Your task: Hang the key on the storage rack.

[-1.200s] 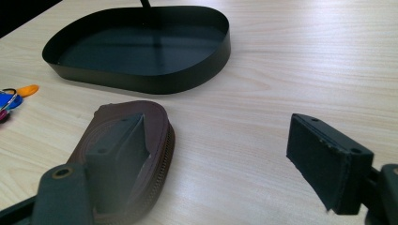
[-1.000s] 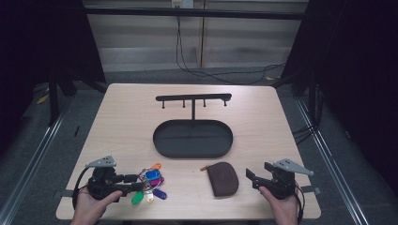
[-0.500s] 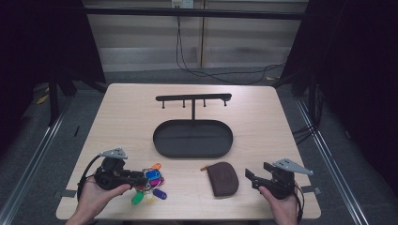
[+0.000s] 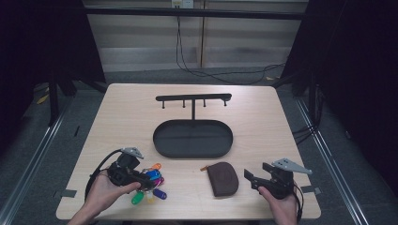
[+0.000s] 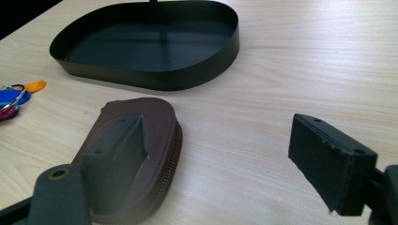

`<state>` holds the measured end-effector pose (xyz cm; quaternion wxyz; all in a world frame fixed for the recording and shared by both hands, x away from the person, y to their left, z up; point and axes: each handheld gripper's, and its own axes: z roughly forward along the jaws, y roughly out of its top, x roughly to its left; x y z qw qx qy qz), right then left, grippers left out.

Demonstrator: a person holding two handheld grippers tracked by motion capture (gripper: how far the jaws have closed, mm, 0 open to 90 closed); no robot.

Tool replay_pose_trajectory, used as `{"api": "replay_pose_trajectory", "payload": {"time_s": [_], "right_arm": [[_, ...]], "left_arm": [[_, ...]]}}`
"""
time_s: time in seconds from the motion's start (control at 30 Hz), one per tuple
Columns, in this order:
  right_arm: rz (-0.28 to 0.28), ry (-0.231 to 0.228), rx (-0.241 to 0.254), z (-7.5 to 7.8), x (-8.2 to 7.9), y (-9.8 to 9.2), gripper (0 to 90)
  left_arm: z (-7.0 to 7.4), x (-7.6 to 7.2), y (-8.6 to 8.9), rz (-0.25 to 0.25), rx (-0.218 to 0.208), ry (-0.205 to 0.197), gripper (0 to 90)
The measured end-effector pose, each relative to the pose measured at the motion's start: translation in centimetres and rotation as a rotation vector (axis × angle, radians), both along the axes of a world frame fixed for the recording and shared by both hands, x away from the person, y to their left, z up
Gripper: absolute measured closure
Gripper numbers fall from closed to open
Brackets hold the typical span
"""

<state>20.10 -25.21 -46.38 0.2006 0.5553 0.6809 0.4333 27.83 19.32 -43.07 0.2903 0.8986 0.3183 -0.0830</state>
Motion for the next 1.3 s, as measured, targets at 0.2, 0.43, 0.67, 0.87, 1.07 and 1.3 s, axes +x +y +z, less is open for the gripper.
{"api": "replay_pose_trajectory", "payload": {"time_s": [0.2,0.43,0.67,0.87,1.07,1.3], "right_arm": [[-0.002,0.004,-0.003,0.0,0.0,0.0,19.3],[0.000,0.009,-0.008,-0.1,0.1,0.1,19.3],[-0.004,0.002,-0.016,0.0,0.0,0.1,19.8],[0.006,0.006,-0.014,-0.1,0.1,0.3,19.8],[0.006,0.008,-0.011,-0.1,0.2,0.3,19.8],[0.006,0.008,-0.011,-0.1,0.2,0.3,19.8]], "left_arm": [[-0.2,0.3,-1.3,-0.021,0.058,0.013,67.7],[-1.0,0.4,-2.0,-0.059,0.120,0.050,68.4],[-1.9,0.4,-3.0,-0.091,0.192,0.078,69.2],[-2.5,1.1,-3.5,-0.088,0.236,0.085,70.7],[-2.5,1.3,-4.4,-0.105,0.278,0.083,71.8],[-2.8,1.5,-5.0,-0.111,0.335,0.095,76.0]]}}
